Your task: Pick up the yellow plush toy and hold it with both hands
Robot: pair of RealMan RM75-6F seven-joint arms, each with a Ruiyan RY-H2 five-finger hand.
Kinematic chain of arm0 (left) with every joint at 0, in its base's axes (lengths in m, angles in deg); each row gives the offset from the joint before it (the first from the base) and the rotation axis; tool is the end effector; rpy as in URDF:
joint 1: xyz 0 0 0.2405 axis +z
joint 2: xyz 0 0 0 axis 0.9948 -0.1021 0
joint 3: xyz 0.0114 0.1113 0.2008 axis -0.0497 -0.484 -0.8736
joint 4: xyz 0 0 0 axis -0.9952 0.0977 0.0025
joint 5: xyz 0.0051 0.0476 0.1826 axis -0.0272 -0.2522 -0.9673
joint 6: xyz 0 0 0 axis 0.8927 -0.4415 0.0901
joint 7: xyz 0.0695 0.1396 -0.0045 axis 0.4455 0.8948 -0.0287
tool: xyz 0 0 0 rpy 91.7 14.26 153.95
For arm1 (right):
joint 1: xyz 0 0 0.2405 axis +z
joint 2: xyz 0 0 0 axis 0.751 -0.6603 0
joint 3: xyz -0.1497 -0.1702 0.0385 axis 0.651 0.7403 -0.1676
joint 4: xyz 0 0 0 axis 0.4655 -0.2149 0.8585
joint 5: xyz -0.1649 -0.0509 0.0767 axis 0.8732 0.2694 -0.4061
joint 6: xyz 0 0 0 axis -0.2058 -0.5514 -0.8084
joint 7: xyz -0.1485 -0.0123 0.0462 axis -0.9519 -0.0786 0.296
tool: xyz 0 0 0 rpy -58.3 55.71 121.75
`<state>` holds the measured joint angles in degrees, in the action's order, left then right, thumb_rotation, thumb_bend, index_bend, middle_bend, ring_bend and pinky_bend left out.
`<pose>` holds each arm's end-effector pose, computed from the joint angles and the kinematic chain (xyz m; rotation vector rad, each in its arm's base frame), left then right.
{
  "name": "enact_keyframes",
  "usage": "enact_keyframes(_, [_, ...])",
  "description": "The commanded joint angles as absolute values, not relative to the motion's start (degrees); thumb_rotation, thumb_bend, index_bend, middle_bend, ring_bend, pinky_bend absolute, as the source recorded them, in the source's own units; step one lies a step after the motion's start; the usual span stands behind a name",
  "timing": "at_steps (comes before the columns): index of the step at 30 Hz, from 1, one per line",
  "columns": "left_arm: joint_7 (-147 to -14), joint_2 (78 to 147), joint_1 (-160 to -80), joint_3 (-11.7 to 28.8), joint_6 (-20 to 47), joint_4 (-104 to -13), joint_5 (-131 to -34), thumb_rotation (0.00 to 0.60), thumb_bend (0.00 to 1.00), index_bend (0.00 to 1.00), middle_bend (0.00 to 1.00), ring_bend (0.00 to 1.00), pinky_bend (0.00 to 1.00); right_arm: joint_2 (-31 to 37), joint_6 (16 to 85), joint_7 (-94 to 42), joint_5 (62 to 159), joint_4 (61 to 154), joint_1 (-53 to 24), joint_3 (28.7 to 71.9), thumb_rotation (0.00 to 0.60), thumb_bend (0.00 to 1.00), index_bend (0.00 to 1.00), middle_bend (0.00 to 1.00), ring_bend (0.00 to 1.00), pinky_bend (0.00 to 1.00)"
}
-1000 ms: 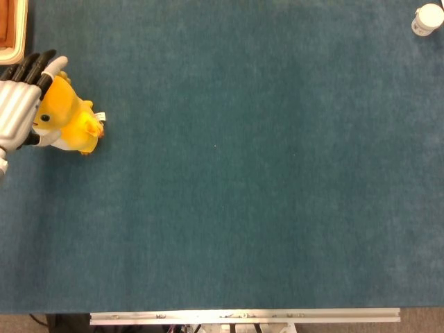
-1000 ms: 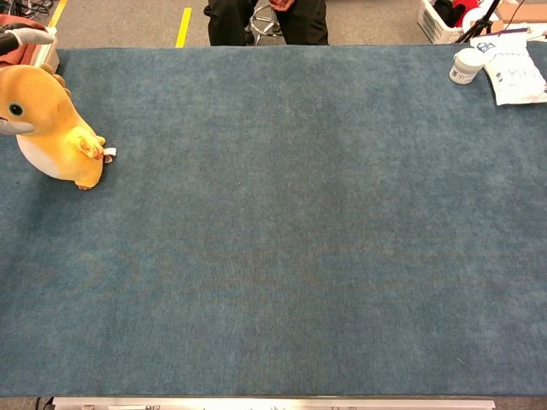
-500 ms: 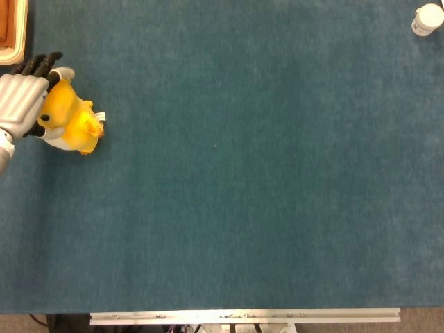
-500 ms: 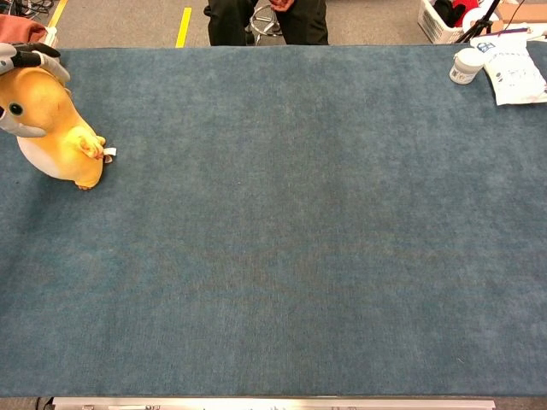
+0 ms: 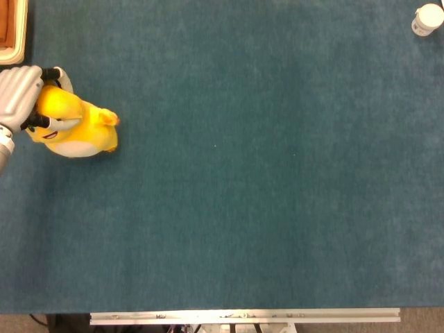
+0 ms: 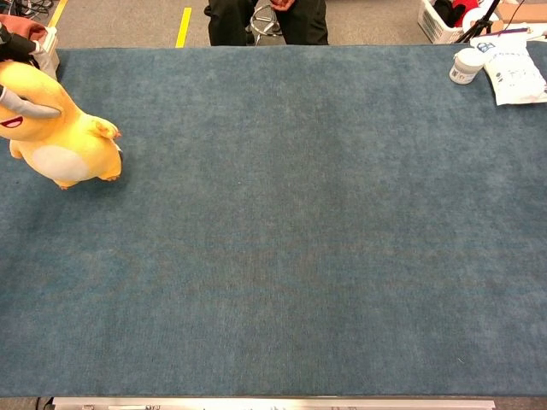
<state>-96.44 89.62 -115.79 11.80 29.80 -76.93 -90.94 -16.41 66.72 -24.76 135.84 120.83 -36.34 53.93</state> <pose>-0.2200 0.3298 0.1385 -1.5625 -1.3068 -0.9582 -0.2607 -0.2386 0.1718 1.4966 -0.7932 0.9828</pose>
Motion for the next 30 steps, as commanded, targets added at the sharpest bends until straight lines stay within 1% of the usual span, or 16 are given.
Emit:
enact_keyframes(1, [-102.0, 87.6, -114.7, 13.3, 29.6, -80.2, -89.8, 0.600, 0.18, 0.56, 0.50, 0.44, 0.66, -16.4, 65.1, -23.2, 137.4, 122.0, -34.4, 53.6, 0.600, 0.37, 0.13, 0.34, 0.25, 0.23])
enact_keyframes(5, [-106.6, 86.3, -114.2, 14.5, 30.0, -83.1, -88.4, 0.600, 0.18, 0.56, 0.50, 0.45, 0.66, -16.5, 62.8, -20.4, 139.1, 124.1, -31.6, 53.3, 0.600, 0.37, 0.13, 0.34, 0.25, 0.23])
enact_keyframes(7, [-108.5, 85.8, -114.0, 15.0, 30.0, -84.7, -87.9, 0.600, 0.18, 0.56, 0.50, 0.44, 0.67, -16.8, 60.9, -16.8, 140.0, 126.1, -29.8, 53.2, 0.600, 0.36, 0.13, 0.32, 0.25, 0.23])
enact_keyframes(9, [-109.5, 85.6, -114.0, 15.5, 29.9, -86.1, -87.5, 0.600, 0.18, 0.55, 0.50, 0.44, 0.67, -17.3, 59.4, -13.1, 141.0, 127.7, -28.0, 53.1, 0.600, 0.35, 0.13, 0.31, 0.25, 0.23])
enact_keyframes(12, [-110.2, 85.2, -114.0, 16.2, 29.6, -88.6, -86.6, 0.600, 0.18, 0.54, 0.50, 0.44, 0.67, -16.3, 58.4, -11.3, 142.5, 128.6, -25.6, 52.4, 0.600, 0.33, 0.13, 0.30, 0.24, 0.23])
enact_keyframes(15, [-110.6, 84.7, -114.1, 16.8, 29.3, -91.1, -85.6, 0.600, 0.18, 0.54, 0.50, 0.43, 0.67, -14.3, 57.8, -10.0, 142.6, 129.6, -23.9, 51.9, 0.600, 0.24, 0.11, 0.29, 0.22, 0.23])
enact_keyframes(17, [-110.7, 84.6, -114.2, 17.4, 28.8, -92.7, -84.8, 0.600, 0.18, 0.54, 0.50, 0.42, 0.67, -12.7, 56.9, -7.8, 142.1, 130.5, -22.7, 51.7, 0.600, 0.13, 0.10, 0.27, 0.20, 0.23])
enact_keyframes(18, [-110.8, 84.6, -114.2, 17.7, 28.6, -93.6, -84.0, 0.600, 0.18, 0.54, 0.50, 0.42, 0.67, -11.8, 56.5, -6.9, 141.7, 130.9, -22.2, 51.6, 0.600, 0.11, 0.09, 0.26, 0.20, 0.23])
enact_keyframes(19, [-111.0, 84.6, -114.3, 18.0, 28.5, -94.1, -83.4, 0.600, 0.18, 0.54, 0.50, 0.42, 0.67, -11.0, 55.9, -6.0, 141.4, 131.4, -21.6, 51.6, 0.600, 0.06, 0.08, 0.25, 0.19, 0.23])
enact_keyframes(21, [-111.2, 84.5, -114.7, 18.6, 28.6, -95.3, -82.1, 0.600, 0.18, 0.54, 0.50, 0.42, 0.67, -9.6, 54.2, -4.8, 140.3, 132.1, -20.2, 51.3, 0.600, 0.01, 0.06, 0.23, 0.17, 0.23])
enact_keyframes(25, [-110.7, 85.2, -115.2, 19.7, 27.3, -97.0, -80.2, 0.600, 0.18, 0.54, 0.50, 0.41, 0.67, -7.2, 49.9, -3.7, 138.2, 133.5, -17.0, 50.5, 0.600, 0.00, 0.01, 0.17, 0.12, 0.23])
enact_keyframes(30, [-111.2, 85.1, -115.4, 20.4, 27.3, -99.9, -78.7, 0.600, 0.18, 0.54, 0.50, 0.41, 0.67, -2.6, 47.2, -5.3, 133.8, 133.3, -14.2, 48.9, 0.600, 0.00, 0.00, 0.16, 0.10, 0.22])
